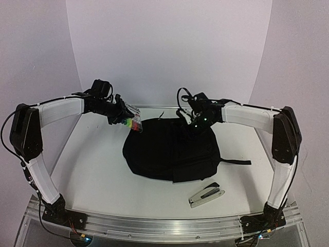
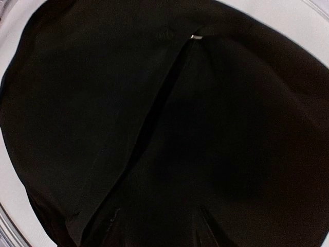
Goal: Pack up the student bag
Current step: Adjust the student bag at the center of the board.
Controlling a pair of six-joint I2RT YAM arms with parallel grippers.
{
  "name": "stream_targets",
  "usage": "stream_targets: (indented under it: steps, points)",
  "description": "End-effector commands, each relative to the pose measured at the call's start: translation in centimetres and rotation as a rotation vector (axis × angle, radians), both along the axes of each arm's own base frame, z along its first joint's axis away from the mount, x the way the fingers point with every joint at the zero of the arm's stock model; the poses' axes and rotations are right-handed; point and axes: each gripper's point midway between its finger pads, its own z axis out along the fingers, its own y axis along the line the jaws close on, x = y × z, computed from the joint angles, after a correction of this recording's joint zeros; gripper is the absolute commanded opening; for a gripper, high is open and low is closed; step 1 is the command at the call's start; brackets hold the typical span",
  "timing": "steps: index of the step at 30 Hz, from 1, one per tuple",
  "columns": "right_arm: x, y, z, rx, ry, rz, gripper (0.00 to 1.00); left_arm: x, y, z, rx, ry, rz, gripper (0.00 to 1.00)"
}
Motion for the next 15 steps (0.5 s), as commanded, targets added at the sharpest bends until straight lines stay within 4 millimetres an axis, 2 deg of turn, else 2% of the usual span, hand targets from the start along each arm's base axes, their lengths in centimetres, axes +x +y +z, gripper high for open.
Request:
stream_targets:
  steps: [1,5,7,9,11,12,15]
  points:
    - [-0.9,1.7,-1.8,-0.058,0.014,-0.029,0.52,1.3,-1.0,3.2,-0.038,-0.098,-0.007,0.0]
    - [-1.2,3.6,-1.8,-0.063,-0.002,-0.041,0.74,1.4,-1.1,3.3,-0.042,-0.101,-0.006,0.0]
    - [-1.7,4.3,-2.3,-0.078,-0.003,-0.04,0.79,1.3,-1.1,3.4,-0.042,-0.106,-0.007,0.0]
    - [-2.1,4.1,-3.6,-0.119,-0.001,-0.036,0.78,1.2,-1.1,3.5,-0.039,-0.11,-0.006,0.0]
    - [-2.1,2.8,-6.0,-0.199,0.002,-0.051,0.74,1.1,-1.0,3.5,-0.036,-0.111,-0.006,0.0]
    - [-1.9,1.8,-6.9,-0.238,0.001,-0.064,0.72,1.0,-1.0,3.5,-0.034,-0.111,-0.006,0.0]
    - [-0.5,-2.2,-9.1,-0.318,0.027,-0.123,0.54,0.9,-0.8,3.6,-0.028,-0.114,-0.005,0.0]
